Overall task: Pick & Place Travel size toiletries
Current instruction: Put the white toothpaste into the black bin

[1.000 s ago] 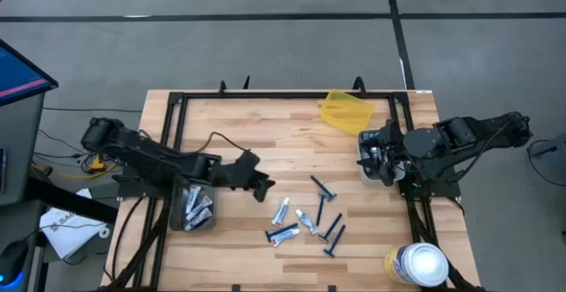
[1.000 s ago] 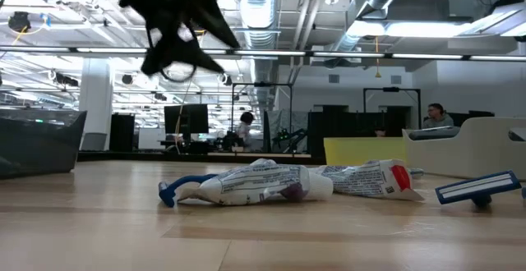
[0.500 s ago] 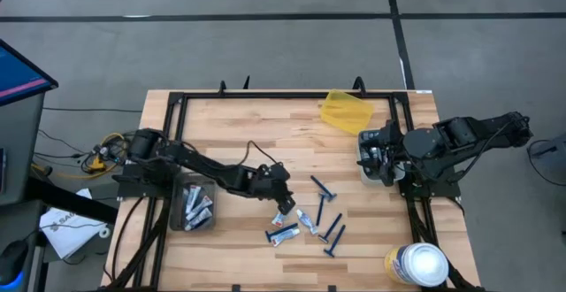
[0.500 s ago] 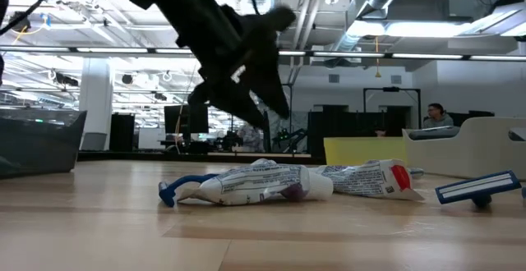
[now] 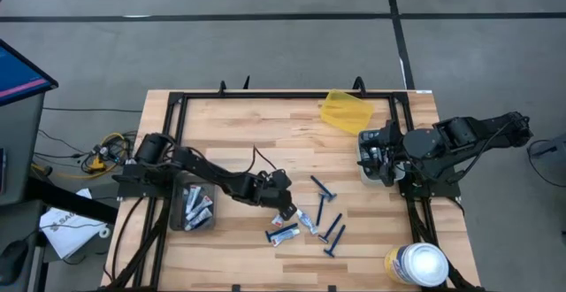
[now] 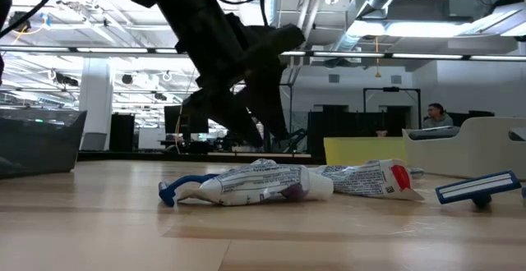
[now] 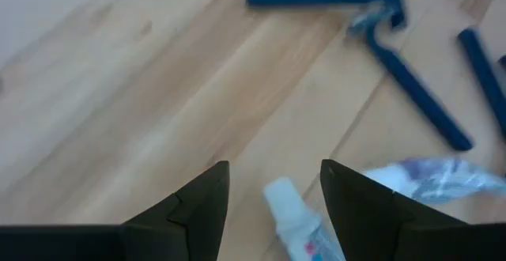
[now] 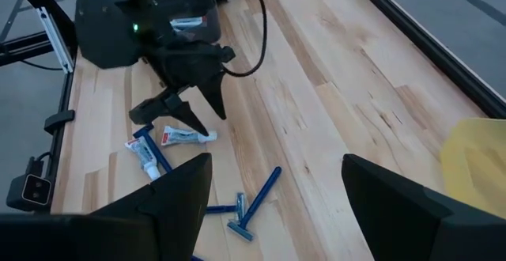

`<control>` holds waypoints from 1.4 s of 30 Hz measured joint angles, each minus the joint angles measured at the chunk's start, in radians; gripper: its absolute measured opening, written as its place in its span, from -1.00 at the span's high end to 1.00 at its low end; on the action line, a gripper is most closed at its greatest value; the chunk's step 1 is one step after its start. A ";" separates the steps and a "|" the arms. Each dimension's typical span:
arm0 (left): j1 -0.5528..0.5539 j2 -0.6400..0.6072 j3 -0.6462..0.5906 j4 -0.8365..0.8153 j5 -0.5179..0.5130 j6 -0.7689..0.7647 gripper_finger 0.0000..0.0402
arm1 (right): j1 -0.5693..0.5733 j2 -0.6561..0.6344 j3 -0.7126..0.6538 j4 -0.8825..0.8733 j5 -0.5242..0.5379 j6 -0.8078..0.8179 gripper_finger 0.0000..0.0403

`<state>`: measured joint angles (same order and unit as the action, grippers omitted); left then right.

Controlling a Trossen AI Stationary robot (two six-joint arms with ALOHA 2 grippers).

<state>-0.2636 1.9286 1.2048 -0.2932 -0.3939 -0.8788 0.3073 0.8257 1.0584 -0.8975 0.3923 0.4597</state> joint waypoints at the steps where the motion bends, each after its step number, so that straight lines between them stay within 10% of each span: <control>1: -0.003 0.007 -0.001 -0.009 -0.001 -0.013 0.03 | 0.000 0.000 0.000 0.000 0.000 -0.003 -0.37; 16: -0.007 0.105 0.006 -0.011 -0.001 -0.044 0.06 | 0.000 0.000 0.000 -0.002 0.000 -0.018 -0.37; 34: 0.003 0.054 -0.002 -0.080 0.088 -0.068 0.93 | 0.000 0.000 0.000 -0.007 -0.002 -0.023 -0.37; 42: 0.001 -0.086 -0.002 -0.100 0.095 0.508 0.57 | 0.000 0.000 0.000 -0.007 -0.002 -0.025 -0.37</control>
<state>-0.2623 1.8429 1.2026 -0.3929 -0.2992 -0.3705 0.3073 0.8253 1.0584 -0.9045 0.3901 0.4343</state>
